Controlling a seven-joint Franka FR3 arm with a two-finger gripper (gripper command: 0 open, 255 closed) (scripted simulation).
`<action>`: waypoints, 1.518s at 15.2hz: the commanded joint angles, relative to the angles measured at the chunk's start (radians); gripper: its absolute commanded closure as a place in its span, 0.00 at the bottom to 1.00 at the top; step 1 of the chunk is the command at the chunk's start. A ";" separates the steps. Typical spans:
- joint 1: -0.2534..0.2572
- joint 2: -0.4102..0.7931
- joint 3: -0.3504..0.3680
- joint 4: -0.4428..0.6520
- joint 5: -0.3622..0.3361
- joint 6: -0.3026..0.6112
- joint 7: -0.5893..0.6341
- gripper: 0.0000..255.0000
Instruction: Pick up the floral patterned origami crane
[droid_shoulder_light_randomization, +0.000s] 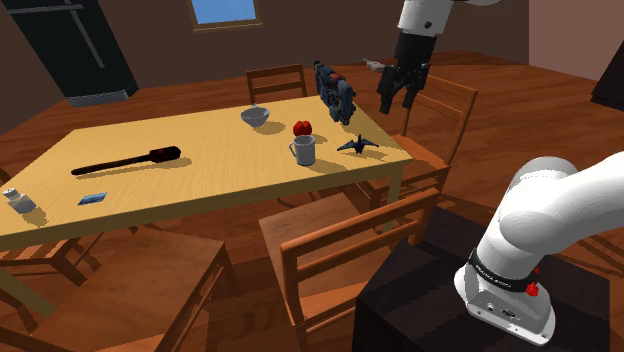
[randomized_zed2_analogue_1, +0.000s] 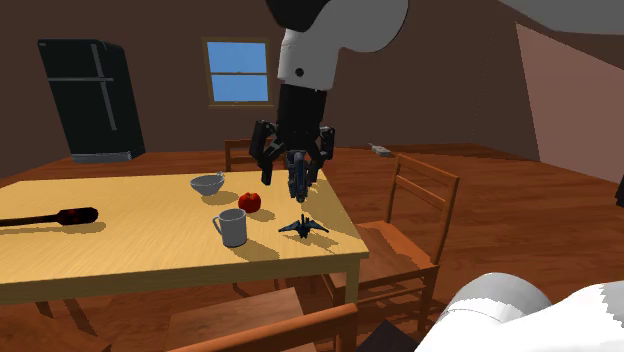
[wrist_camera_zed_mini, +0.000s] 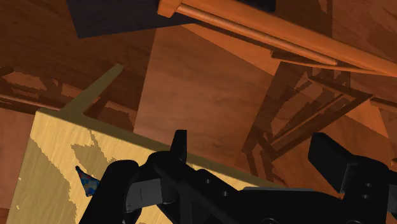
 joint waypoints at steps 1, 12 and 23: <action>0.000 0.000 0.000 0.000 0.000 0.000 0.000 0.00; -0.005 0.328 -0.124 0.054 -0.153 0.180 -0.281 0.00; -0.019 0.731 -0.206 0.251 -0.238 0.330 -0.522 0.00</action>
